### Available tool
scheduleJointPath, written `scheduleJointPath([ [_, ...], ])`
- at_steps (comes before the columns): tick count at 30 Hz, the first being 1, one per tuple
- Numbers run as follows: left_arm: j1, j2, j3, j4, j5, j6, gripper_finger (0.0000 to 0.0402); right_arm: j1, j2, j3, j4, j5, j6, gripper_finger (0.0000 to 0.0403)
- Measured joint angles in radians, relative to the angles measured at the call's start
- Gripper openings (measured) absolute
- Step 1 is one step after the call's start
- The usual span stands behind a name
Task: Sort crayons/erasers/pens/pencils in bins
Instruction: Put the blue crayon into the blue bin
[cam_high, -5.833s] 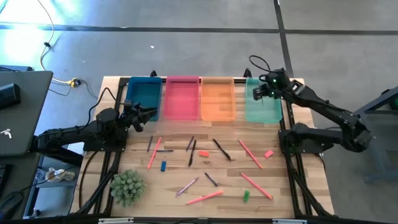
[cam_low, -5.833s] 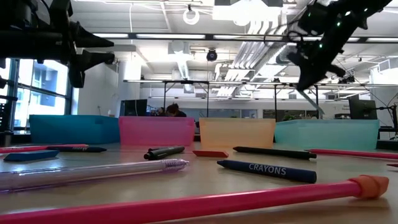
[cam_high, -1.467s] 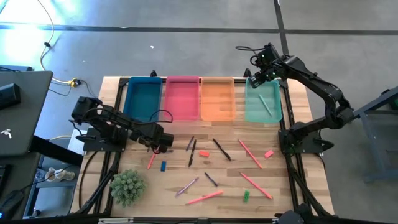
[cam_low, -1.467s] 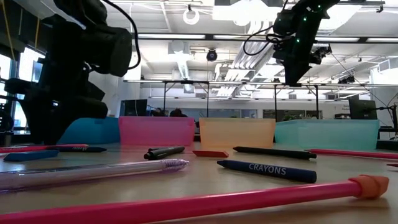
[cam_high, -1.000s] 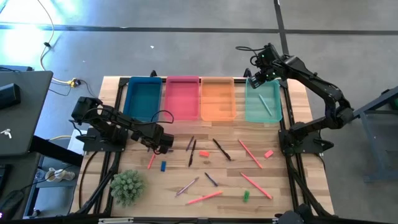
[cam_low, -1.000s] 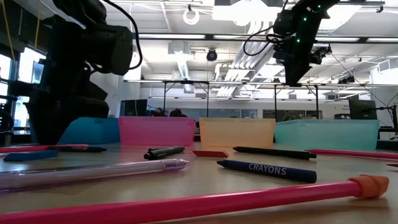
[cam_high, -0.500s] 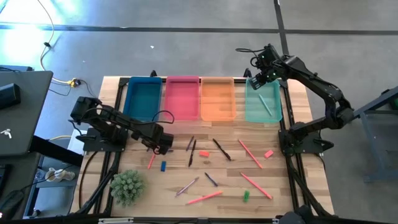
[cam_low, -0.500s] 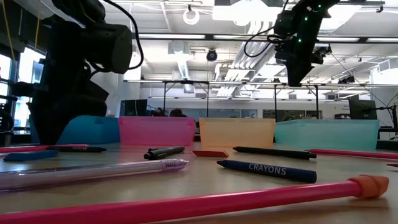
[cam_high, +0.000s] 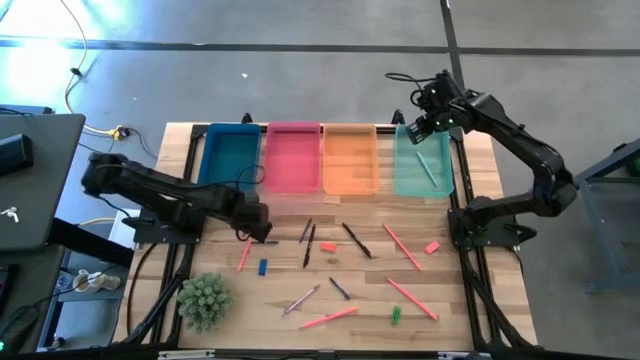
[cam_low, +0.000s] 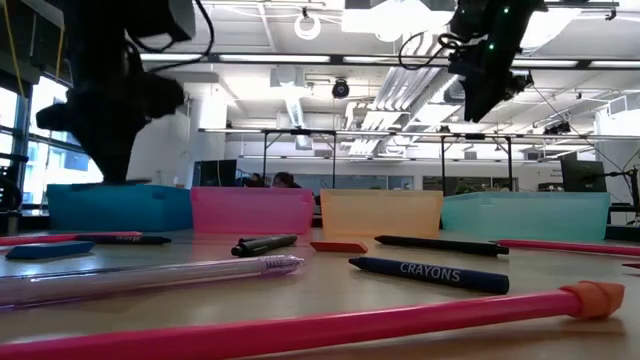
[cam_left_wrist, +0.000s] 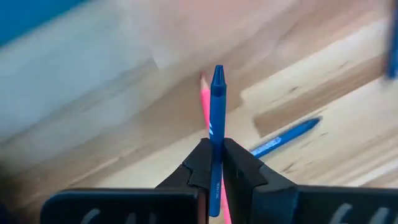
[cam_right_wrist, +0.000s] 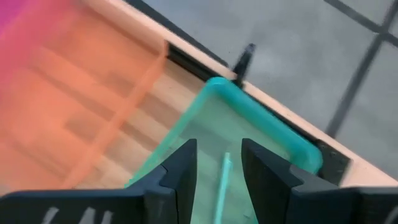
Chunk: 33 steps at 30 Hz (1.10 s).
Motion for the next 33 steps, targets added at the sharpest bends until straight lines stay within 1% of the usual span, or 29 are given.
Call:
scheduleJointPath([
  [3,0.033,-0.102,0.001,-0.002,-0.085,0.016,0.0012,0.033,-0.014,0.000,0.000,-0.008,0.039,0.0117],
  [7,0.104,-0.238,0.003,-0.002,-0.202,0.073,0.0012,0.090,-0.027,0.000,0.000,-0.007,0.085,0.0117],
  [11,0.216,-0.350,0.003,-0.005,-0.271,0.185,0.0012,0.148,-0.027,0.000,0.001,-0.003,0.142,0.0117],
  [15,0.356,-0.414,0.003,0.002,-0.314,0.308,0.0012,0.212,-0.027,0.000,0.005,0.000,0.224,0.0117],
  [18,0.465,-0.418,0.003,0.035,-0.313,0.393,0.0012,0.267,-0.027,0.000,0.008,0.000,0.282,0.0117],
  [21,0.568,-0.389,0.003,0.097,-0.265,0.499,0.0012,0.325,-0.027,0.000,0.025,0.000,0.337,0.0117],
  [25,0.697,-0.321,0.003,0.147,-0.241,0.598,0.0012,0.396,-0.027,0.000,0.055,0.008,0.415,0.0117],
  [28,0.787,-0.258,0.003,0.174,-0.181,0.661,0.0012,0.447,-0.025,0.000,0.062,0.029,0.466,0.0117],
  [30,0.834,-0.214,0.003,0.185,-0.143,0.701,0.0012,0.483,-0.025,0.000,0.060,0.049,0.492,0.0117],
  [33,0.888,-0.149,0.003,0.185,-0.127,0.742,0.0012,0.538,-0.025,0.000,0.060,0.064,0.536,0.0117],
])
